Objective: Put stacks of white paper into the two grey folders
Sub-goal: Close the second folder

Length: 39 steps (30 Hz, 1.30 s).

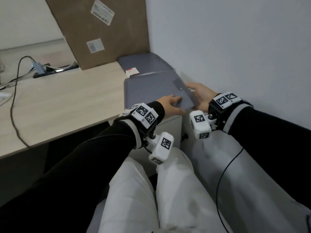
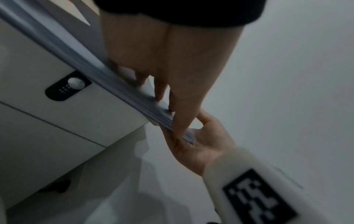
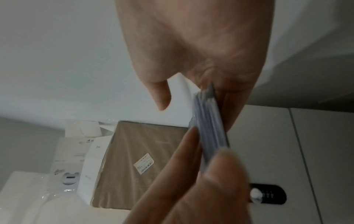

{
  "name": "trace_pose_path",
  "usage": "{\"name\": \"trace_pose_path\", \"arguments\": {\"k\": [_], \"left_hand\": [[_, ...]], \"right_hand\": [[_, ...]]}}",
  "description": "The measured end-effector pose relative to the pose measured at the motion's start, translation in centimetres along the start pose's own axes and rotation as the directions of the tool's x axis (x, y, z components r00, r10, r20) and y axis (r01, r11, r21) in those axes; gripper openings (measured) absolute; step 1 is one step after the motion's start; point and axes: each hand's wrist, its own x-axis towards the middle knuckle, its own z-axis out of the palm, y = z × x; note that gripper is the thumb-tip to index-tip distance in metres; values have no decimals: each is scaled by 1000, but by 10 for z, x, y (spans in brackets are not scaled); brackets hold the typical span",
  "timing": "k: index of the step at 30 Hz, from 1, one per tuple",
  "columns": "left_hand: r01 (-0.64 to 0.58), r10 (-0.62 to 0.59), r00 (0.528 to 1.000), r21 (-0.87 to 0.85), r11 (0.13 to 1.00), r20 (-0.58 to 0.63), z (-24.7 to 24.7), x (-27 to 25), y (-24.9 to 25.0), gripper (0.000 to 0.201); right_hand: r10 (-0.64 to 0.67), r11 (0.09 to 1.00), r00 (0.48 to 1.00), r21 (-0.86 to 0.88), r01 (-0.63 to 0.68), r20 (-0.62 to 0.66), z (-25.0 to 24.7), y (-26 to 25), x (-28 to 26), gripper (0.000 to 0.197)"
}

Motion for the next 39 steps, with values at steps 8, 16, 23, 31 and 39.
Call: {"name": "trace_pose_path", "arguments": {"k": [8,16,23,31,39], "left_hand": [[108,-208,941,-346,932,-267,-36,-8,-51,35],[298,-498,845,-603,740,-194,-51,-38,-109,73],[71,-366,925,-899,433,-104,-76,-55,-117,15],[-121,-420,867,-932,342,-267,-110,-19,-116,17],[-82,-515,829,-958,273,-218,-137,78,-128,15]], "right_hand": [[-4,997,999,-73,1,-46,12,20,5,25],[-288,957,945,19,289,152,28,-1,-14,40],[-378,925,919,72,372,108,47,-25,-12,35],[-287,885,957,371,282,-42,73,-53,33,17],[-209,876,969,417,244,-128,82,-74,98,17]]}}
